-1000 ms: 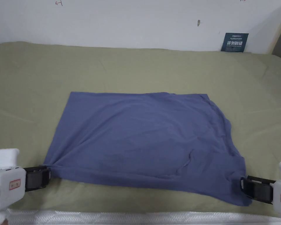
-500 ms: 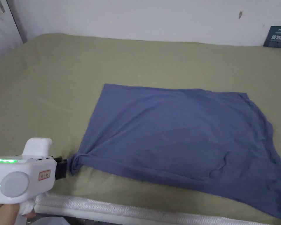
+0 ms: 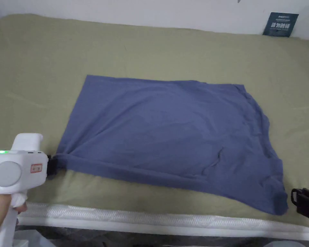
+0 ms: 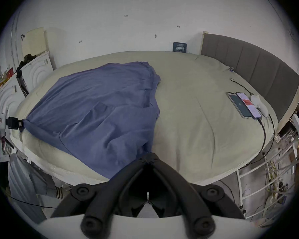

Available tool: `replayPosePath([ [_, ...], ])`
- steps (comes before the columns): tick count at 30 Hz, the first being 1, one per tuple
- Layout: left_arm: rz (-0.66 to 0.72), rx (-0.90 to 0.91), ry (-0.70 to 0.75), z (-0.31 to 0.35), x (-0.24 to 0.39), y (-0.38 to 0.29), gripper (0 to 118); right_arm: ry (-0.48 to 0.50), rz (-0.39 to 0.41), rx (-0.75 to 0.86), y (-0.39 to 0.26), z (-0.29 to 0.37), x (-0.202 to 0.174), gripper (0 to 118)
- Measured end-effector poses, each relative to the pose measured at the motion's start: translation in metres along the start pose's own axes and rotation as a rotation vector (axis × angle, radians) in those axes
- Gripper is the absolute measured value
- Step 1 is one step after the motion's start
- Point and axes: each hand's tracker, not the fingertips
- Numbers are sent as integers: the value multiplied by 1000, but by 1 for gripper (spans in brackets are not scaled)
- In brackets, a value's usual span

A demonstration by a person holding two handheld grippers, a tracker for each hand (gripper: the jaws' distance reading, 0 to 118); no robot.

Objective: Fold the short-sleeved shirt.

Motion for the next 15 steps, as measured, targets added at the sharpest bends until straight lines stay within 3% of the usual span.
replayPosePath([
  [1, -1, -2, 4, 3, -4, 3, 2, 7, -4, -2, 1, 1, 0, 85],
  [2, -1, -5, 2, 4, -4, 3, 2, 26, -10, -30, 2, -2, 1, 116],
  [4, 12, -3, -3, 6, -3, 3, 2, 107, -6, -88, 0, -5, 0, 107],
  [6, 34, -9, -20, 5, -10, 6, 2, 64, 33, -141, 0, -17, -1, 98],
  [9, 48, -11, -27, 5, -12, 8, 2, 29, 107, -166, -6, -32, -8, 55],
  [10, 47, -11, -28, 6, -13, 9, 2, -6, 103, -166, -5, -35, -11, 13],
  [11, 43, -11, -30, 7, -13, 11, 2, 8, 18, -89, -8, -28, -3, 0],
  [13, 35, -2, -32, 11, -13, 16, 2, 74, -10, -123, -1, -13, 16, 0],
  [15, 46, 23, -55, 18, -14, 27, 2, 37, 12, -68, 30, -7, 9, 0],
])
